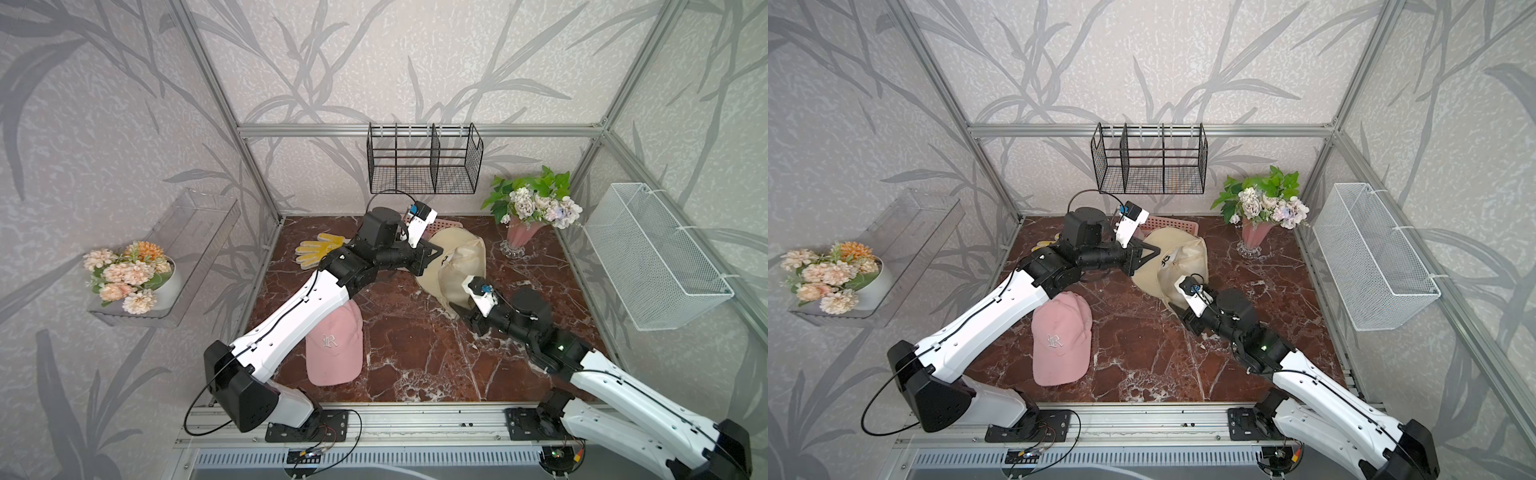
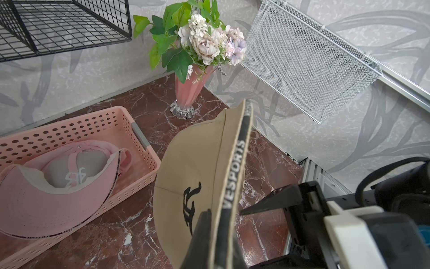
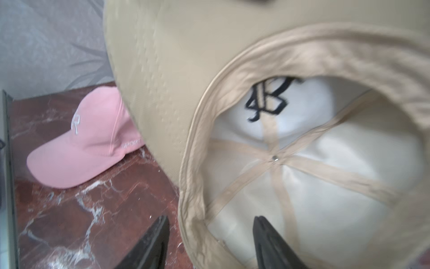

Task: Turn the baseball cap inside out
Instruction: Turn over the baseball cap.

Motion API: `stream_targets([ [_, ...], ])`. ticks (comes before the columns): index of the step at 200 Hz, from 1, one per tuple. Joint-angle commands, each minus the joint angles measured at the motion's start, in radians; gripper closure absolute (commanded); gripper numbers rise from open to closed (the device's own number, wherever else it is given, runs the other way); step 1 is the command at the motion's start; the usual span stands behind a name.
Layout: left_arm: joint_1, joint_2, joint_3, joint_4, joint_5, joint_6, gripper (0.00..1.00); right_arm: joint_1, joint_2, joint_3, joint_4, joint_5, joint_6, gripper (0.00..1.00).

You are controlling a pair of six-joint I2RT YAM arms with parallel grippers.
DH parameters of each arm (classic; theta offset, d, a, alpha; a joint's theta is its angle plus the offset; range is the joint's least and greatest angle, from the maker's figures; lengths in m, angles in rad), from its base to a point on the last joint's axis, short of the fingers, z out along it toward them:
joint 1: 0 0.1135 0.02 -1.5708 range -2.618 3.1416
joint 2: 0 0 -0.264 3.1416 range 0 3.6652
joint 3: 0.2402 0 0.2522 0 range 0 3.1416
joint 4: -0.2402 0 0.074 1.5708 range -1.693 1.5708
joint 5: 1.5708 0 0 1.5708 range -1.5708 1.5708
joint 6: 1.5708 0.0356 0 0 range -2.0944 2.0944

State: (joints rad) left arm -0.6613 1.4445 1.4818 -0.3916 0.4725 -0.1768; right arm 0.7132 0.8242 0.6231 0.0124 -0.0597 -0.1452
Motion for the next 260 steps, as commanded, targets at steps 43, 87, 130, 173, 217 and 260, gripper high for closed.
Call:
stream_targets([
  [43,0.002,-0.01,-0.033,0.076,0.16,-0.097,1.0,0.0,0.109,0.007,0.277,0.223,0.099,0.71],
  [87,0.001,-0.011,-0.069,0.167,0.262,-0.186,1.0,0.002,0.234,0.043,0.392,0.237,0.083,0.78],
  [130,0.001,-0.018,-0.112,0.29,0.354,-0.284,1.0,0.002,0.319,0.074,0.416,0.209,0.102,0.79],
  [173,0.002,-0.017,-0.1,0.232,0.298,-0.256,1.0,0.003,0.33,0.076,0.441,0.24,0.109,0.79],
  [217,0.005,0.007,-0.066,0.126,0.199,-0.207,1.0,0.003,0.309,0.058,0.493,0.527,0.096,0.84],
  [260,0.007,0.005,-0.067,0.126,0.168,-0.215,1.0,0.002,0.323,0.029,0.414,0.791,0.14,0.85],
])
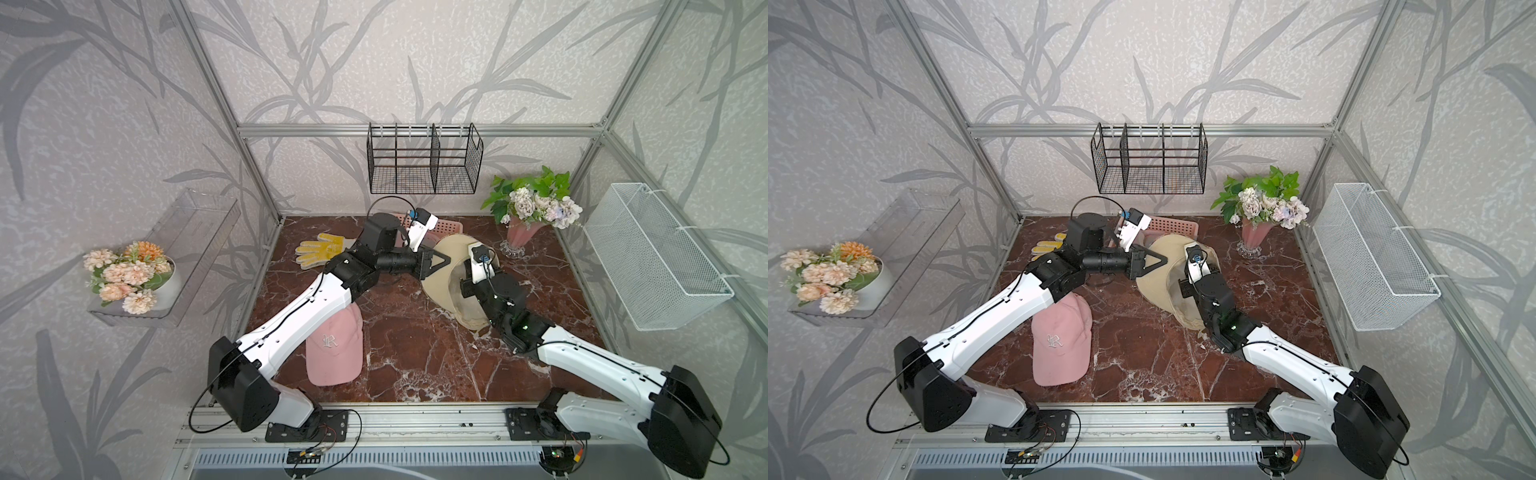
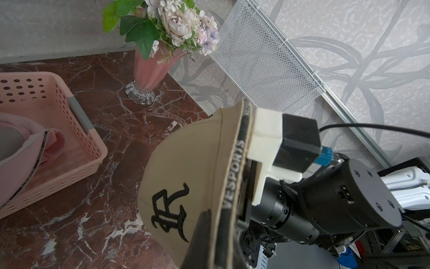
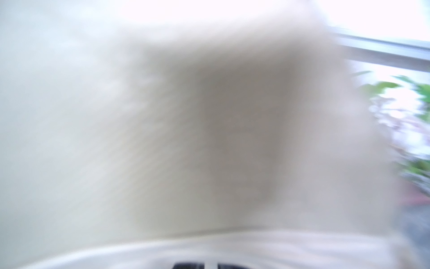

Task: Turn the baseball cap inside out
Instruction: Turn over the baseball cap.

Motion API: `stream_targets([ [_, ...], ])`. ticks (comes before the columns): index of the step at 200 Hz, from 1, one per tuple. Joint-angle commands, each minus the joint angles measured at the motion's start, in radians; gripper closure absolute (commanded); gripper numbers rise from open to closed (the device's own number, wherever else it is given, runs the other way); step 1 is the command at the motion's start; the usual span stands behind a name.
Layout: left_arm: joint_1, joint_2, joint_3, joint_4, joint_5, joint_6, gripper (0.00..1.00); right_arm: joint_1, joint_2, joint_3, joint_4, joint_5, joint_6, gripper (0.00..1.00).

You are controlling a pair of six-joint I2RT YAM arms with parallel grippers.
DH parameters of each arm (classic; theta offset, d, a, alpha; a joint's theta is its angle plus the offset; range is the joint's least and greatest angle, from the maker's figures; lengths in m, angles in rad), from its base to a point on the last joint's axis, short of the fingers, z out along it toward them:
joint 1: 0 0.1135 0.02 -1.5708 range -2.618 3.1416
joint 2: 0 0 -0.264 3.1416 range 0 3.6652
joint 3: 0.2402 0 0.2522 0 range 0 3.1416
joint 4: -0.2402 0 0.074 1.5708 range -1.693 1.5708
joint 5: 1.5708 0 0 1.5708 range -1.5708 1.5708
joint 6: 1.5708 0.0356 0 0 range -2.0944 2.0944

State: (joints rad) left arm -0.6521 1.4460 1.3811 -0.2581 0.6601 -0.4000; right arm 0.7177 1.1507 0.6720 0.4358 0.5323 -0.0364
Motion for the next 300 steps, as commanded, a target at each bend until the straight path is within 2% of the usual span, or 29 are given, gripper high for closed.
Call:
stream_targets([
  [1,-0.002,0.004,0.034,-0.008,-0.019,0.007,1.0,-0.002,-0.003,-0.022,-0.01,0.2,0.032,0.85],
  [24,-0.003,0.006,0.033,-0.001,-0.006,0.0,1.0,-0.001,0.005,-0.037,-0.043,0.237,0.057,0.85],
  [61,-0.002,0.004,0.031,0.002,-0.011,-0.002,1.0,-0.001,0.0,-0.036,-0.054,0.22,0.043,0.85],
  [77,0.001,0.0,0.027,0.003,-0.027,0.002,1.0,-0.001,-0.036,-0.054,-0.027,0.075,0.02,0.85],
  [106,0.012,0.003,0.028,0.012,-0.052,0.004,1.0,-0.001,-0.101,-0.06,-0.073,-0.335,0.009,0.83],
  [119,0.016,0.003,0.027,0.025,-0.057,-0.001,1.0,-0.001,-0.102,-0.048,-0.115,-0.476,0.031,0.82],
  [145,0.022,0.004,0.031,0.041,-0.067,-0.009,1.0,-0.001,-0.072,-0.035,-0.176,-0.627,0.084,0.82],
  [194,0.048,-0.018,0.013,0.08,-0.078,-0.037,1.0,-0.001,-0.024,-0.021,-0.248,-0.747,0.148,0.82],
  [217,0.053,-0.027,0.006,0.086,-0.073,-0.039,1.0,-0.001,-0.009,-0.006,-0.294,-0.738,0.139,0.82],
  [237,0.054,-0.027,0.005,0.081,-0.057,-0.031,1.0,-0.002,-0.022,-0.006,-0.276,-0.654,0.128,0.82],
  [274,0.053,-0.023,-0.003,0.049,-0.044,-0.009,1.0,0.002,-0.064,-0.013,-0.179,-0.342,0.051,0.86],
  [300,0.052,-0.023,-0.012,0.051,-0.036,-0.021,1.0,0.001,-0.025,-0.001,-0.131,-0.121,-0.002,0.88],
])
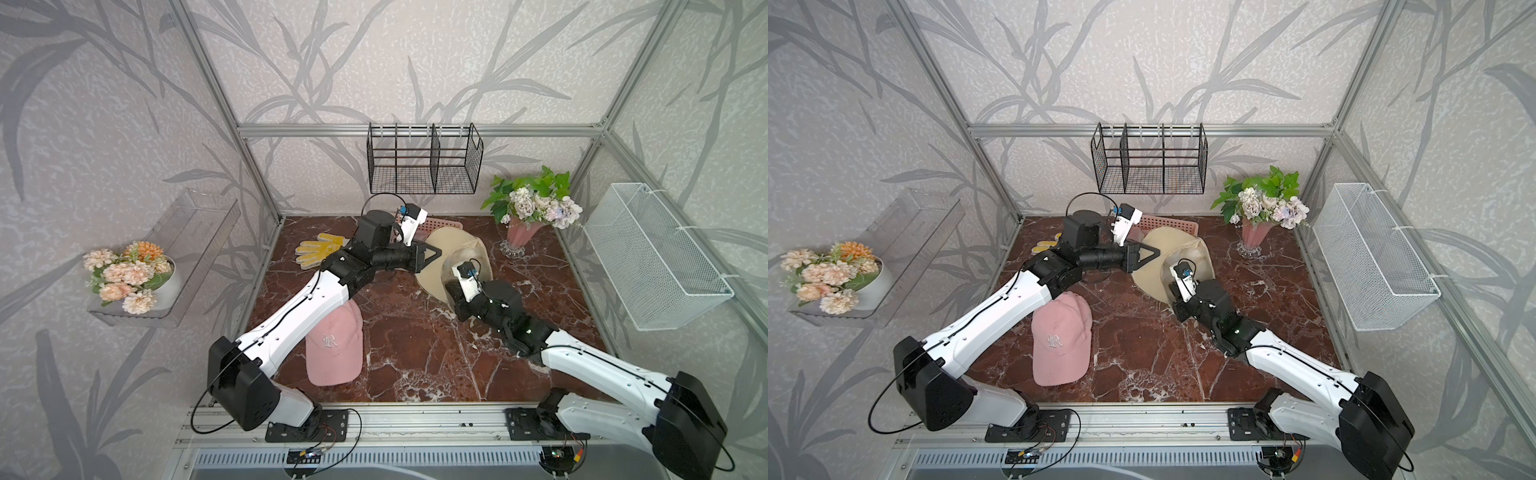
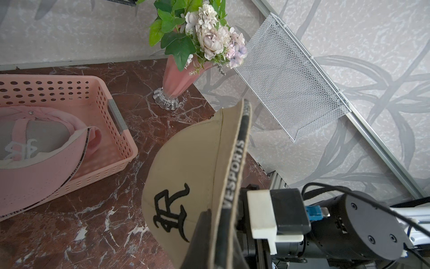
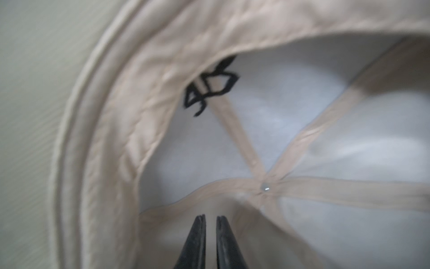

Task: Turn the baseball cap inside out
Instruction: Turn over the baseball cap.

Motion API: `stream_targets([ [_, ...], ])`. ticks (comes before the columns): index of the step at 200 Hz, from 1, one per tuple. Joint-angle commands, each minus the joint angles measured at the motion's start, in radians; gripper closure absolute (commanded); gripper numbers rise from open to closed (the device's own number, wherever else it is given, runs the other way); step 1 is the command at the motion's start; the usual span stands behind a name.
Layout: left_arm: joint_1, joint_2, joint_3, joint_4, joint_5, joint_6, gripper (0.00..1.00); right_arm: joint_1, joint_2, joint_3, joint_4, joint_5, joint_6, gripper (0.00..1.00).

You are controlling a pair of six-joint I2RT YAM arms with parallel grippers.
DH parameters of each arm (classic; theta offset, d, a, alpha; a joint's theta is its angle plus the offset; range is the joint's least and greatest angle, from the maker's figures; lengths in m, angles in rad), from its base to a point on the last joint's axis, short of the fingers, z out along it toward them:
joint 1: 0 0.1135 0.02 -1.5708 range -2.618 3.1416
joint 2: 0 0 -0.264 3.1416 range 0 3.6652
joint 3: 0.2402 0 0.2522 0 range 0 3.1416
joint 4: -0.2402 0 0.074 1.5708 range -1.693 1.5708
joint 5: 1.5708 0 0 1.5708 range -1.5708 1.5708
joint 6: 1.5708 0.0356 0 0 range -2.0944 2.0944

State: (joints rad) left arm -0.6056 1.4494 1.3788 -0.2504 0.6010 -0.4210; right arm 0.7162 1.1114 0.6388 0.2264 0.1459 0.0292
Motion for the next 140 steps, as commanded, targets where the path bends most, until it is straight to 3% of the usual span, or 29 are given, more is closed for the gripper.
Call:
stream_targets([
  [1,0.006,-0.026,-0.01,0.044,0.023,0.0,1.0,0.004,0.018,0.032,0.081,0.275,-0.068,0.88],
  [23,0.006,-0.026,-0.013,0.047,0.03,-0.009,1.0,0.005,0.062,0.028,0.136,0.428,-0.081,0.91],
  [77,0.007,-0.034,-0.009,0.04,0.04,-0.015,1.0,0.004,0.153,0.046,0.11,0.594,-0.053,0.91],
  [111,0.006,-0.037,-0.009,0.024,0.034,-0.004,1.0,0.003,0.144,0.052,0.105,0.567,-0.043,0.89],
  [140,0.007,-0.029,0.003,0.003,-0.001,0.022,1.0,0.002,0.069,0.06,0.082,0.392,-0.027,0.76],
])
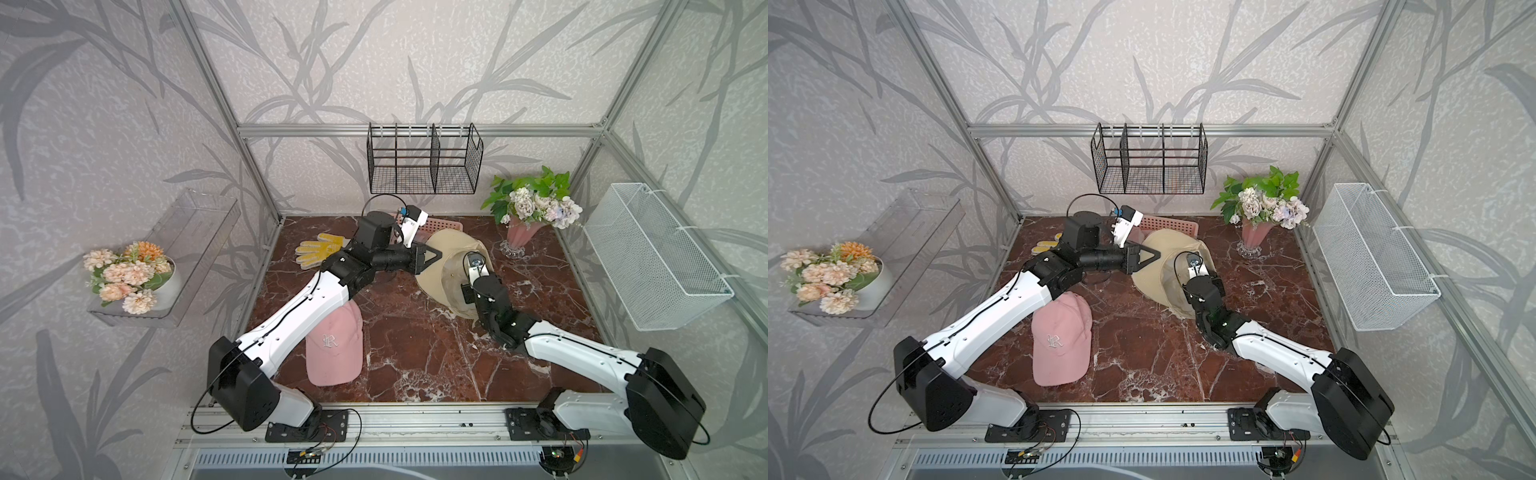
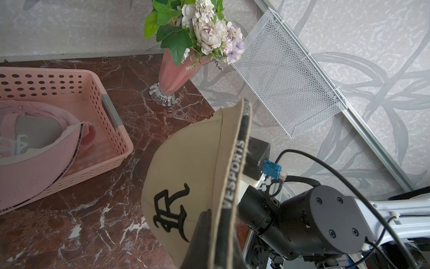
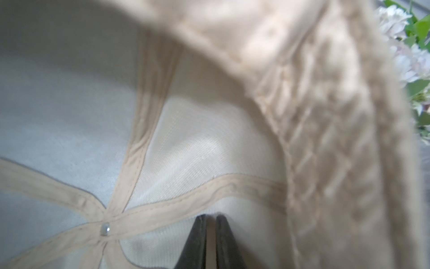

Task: Turn the baseball cap inside out
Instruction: Turn over the baseball cap.

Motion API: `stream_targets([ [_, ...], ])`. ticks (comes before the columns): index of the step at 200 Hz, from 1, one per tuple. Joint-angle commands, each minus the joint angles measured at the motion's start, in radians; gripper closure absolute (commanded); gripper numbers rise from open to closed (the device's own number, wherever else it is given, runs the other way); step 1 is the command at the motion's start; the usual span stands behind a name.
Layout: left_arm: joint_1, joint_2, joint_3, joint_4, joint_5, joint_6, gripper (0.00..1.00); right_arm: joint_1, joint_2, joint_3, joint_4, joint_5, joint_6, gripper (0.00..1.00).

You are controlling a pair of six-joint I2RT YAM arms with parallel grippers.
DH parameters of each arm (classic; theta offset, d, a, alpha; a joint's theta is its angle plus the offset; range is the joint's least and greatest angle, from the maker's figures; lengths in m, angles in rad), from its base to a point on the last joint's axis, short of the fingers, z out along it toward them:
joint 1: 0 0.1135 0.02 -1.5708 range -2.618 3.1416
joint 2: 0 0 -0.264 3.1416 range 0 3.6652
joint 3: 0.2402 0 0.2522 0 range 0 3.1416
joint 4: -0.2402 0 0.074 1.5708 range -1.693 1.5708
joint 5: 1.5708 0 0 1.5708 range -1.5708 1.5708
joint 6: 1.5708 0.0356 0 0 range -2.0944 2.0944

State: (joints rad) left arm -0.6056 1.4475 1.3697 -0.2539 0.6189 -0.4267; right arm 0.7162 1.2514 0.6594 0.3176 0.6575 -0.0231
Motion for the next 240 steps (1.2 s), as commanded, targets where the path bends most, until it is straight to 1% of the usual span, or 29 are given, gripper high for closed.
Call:
stream_targets([
  [1,0.007,-0.027,0.014,0.004,-0.02,0.029,1.0,0.001,-0.076,0.04,-0.011,-0.128,0.026,0.76],
  [16,0.006,-0.021,0.04,-0.029,-0.079,0.077,1.0,-0.007,-0.147,0.039,-0.041,-0.274,0.059,0.64],
  [27,0.007,-0.016,0.064,-0.06,-0.154,0.122,1.0,-0.021,-0.199,0.038,-0.069,-0.389,0.096,0.55],
  [33,0.006,-0.014,0.075,-0.071,-0.19,0.145,1.0,-0.031,-0.225,0.042,-0.094,-0.436,0.124,0.47],
  [40,0.007,-0.015,0.084,-0.073,-0.23,0.176,1.0,-0.043,-0.255,0.05,-0.131,-0.482,0.157,0.42],
  [58,0.0,-0.03,0.078,-0.042,-0.297,0.265,1.0,-0.069,-0.319,0.084,-0.244,-0.543,0.257,0.32],
  [69,-0.011,-0.05,0.058,-0.004,-0.341,0.339,1.0,-0.091,-0.352,0.108,-0.318,-0.562,0.324,0.29],
  [77,-0.018,-0.069,0.031,0.033,-0.366,0.392,1.0,-0.118,-0.367,0.133,-0.38,-0.57,0.396,0.28],
  [84,-0.027,-0.089,-0.002,0.07,-0.385,0.442,1.0,-0.153,-0.375,0.157,-0.436,-0.602,0.46,0.28],
  [111,-0.057,-0.178,-0.146,0.219,-0.416,0.668,1.0,-0.331,-0.355,0.245,-0.579,-0.835,0.718,0.28],
  [118,-0.066,-0.2,-0.184,0.254,-0.417,0.732,1.0,-0.363,-0.339,0.264,-0.594,-0.907,0.769,0.29],
  [127,-0.077,-0.225,-0.23,0.289,-0.424,0.798,1.0,-0.386,-0.318,0.288,-0.613,-0.954,0.84,0.3],
  [139,-0.087,-0.249,-0.273,0.324,-0.441,0.859,1.0,-0.397,-0.294,0.306,-0.612,-1.002,0.897,0.31],
  [168,-0.116,-0.275,-0.341,0.373,-0.478,0.987,1.0,-0.4,-0.269,0.306,-0.55,-1.059,1.033,0.33],
  [195,-0.144,-0.281,-0.389,0.433,-0.506,1.034,1.0,-0.4,-0.233,0.297,-0.483,-1.117,1.113,0.33],
  [240,-0.186,-0.289,-0.437,0.473,-0.527,1.111,1.0,-0.401,-0.214,0.25,-0.386,-1.112,1.195,0.36],
])
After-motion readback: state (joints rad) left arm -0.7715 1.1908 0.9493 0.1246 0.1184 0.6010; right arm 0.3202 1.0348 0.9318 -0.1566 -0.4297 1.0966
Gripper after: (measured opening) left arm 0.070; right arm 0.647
